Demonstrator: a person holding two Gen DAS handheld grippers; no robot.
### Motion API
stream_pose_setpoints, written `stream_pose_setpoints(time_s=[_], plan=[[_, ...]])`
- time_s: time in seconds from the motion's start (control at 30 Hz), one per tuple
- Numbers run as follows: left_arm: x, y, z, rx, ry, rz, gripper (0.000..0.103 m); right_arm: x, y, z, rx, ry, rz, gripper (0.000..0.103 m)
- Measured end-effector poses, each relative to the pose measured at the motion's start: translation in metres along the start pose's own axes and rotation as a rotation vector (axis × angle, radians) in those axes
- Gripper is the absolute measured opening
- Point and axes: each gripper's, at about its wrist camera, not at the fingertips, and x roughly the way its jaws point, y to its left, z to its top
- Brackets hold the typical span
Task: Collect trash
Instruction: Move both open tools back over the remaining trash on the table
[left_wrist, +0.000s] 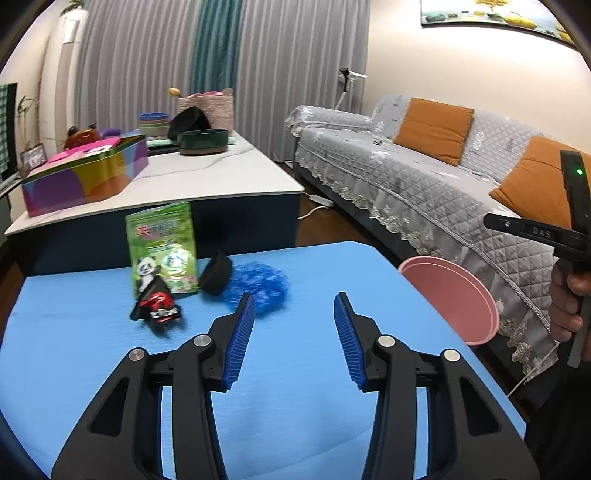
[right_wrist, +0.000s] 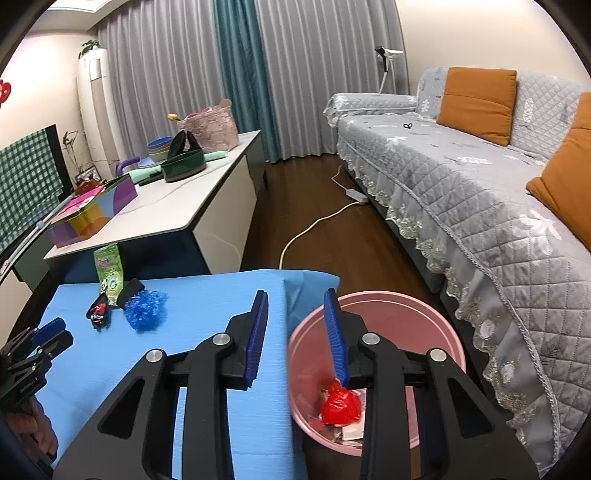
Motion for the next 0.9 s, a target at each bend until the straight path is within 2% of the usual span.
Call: stream_pose_setpoints(time_s=[0.27,0.57,0.7,0.9], plan=[[0.005,0.045,-0.008,-0.106,0.012,0.087,0.042,0.014,0.03,-0.002,-0.024,0.013,0.061,0.029],[0.016,0.1,-0.015,-0.23,0.03,0.199,0.042,0.044,0.082,-0.016,-0.076,0.037,0.161,0.029],[0.027,0.117,-0.015,-0.261,0.037,0.227,0.042,0.06,0.104,-0.024,-0.111,0.054,0.198,0.029],[0.045,0.132,-0.018,-0.284,0.061,0.252,0.042,0.087,0.125,-0.028,-0.094,0.078,0.242,0.029]])
